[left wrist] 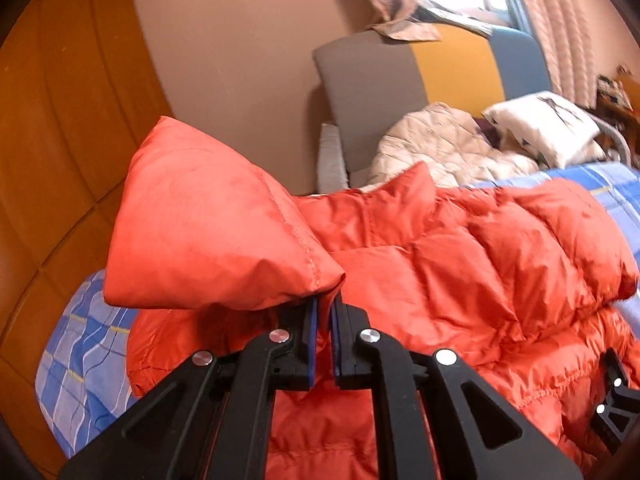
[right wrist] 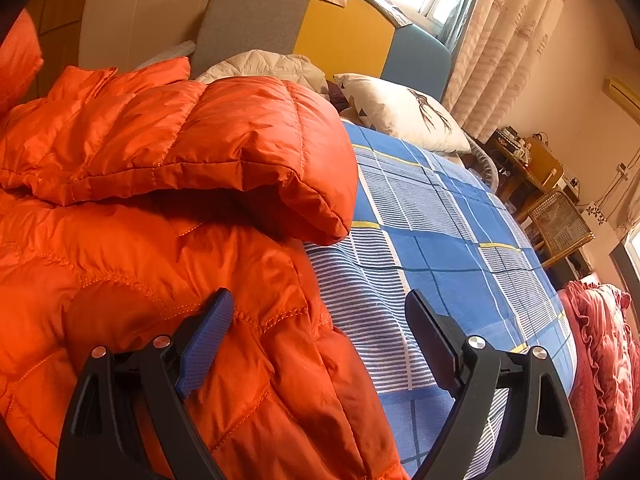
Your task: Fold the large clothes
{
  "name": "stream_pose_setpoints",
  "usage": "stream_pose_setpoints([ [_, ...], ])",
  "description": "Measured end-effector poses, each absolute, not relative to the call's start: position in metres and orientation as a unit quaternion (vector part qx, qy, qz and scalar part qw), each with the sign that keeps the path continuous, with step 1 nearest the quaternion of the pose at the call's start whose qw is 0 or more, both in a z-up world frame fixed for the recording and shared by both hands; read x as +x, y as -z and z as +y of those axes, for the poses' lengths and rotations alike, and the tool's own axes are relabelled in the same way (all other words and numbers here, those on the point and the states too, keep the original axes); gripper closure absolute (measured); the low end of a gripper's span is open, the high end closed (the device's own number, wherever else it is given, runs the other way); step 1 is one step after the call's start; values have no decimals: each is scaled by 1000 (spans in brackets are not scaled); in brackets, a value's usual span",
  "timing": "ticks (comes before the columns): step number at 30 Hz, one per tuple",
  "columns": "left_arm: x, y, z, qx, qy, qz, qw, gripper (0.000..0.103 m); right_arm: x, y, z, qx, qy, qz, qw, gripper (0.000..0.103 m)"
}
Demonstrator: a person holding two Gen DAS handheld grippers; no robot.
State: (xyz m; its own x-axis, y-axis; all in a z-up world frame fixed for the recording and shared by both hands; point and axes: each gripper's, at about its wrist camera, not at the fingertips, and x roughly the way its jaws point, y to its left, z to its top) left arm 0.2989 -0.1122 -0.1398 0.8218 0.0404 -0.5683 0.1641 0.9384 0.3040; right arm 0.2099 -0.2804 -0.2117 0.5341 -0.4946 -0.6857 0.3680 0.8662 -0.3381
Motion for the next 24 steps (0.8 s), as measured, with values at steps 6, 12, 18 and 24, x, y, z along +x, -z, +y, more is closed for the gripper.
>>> stream_pose_setpoints([
  [6,307,156,-134,200,49,308,929,98,211,212,-282,-73,245,415,873,16],
  [12,311,172,-136,225,56,326,916,94,211,213,-284,-71,245,416,873,16],
  [18,296,186,-153,266,107,321,902,55,210,214,-284,-69,245,416,873,16],
  [24,268,182,-152,278,130,306,901,55,210,214,-283,-72,246,417,872,16],
])
